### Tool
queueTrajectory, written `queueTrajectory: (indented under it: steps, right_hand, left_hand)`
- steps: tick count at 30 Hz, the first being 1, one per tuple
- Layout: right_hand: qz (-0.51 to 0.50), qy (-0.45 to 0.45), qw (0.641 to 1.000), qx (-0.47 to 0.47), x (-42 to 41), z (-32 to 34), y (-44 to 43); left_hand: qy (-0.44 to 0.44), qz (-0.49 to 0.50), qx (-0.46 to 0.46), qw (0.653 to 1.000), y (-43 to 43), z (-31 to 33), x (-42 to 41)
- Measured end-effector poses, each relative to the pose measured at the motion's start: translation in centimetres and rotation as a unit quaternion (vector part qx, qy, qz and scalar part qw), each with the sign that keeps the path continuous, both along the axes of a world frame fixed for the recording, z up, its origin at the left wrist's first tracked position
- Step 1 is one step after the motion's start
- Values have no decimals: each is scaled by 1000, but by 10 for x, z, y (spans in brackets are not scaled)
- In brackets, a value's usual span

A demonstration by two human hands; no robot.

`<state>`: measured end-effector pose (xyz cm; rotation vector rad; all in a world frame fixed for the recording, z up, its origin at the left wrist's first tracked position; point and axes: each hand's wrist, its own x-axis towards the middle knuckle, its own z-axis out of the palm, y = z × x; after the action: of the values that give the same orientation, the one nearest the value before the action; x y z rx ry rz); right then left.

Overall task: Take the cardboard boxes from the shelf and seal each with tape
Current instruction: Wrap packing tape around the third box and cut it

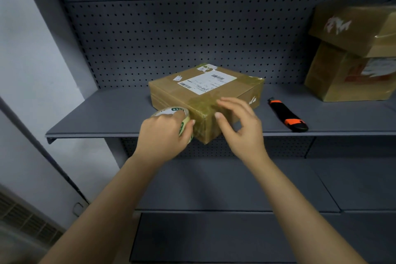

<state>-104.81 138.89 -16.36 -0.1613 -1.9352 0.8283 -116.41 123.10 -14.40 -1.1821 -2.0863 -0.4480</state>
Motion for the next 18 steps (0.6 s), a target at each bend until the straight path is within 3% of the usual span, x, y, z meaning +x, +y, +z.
queueTrajectory:
  steps: [5, 11, 15, 18]
  right_hand:
    - [110, -60, 990, 71, -20, 7, 16]
    - [160, -93, 982, -35, -16, 15, 21]
    - [149, -35, 988, -16, -11, 7, 17]
    - [91, 18, 994, 64, -12, -7, 20]
  left_hand:
    - [5, 13, -4, 1000, 0, 0, -4]
    - [8, 24, -8, 1000, -2, -3, -3]
    - [4, 23, -2, 1000, 0, -2, -1]
    - [6, 27, 2, 1000, 1, -2, -1]
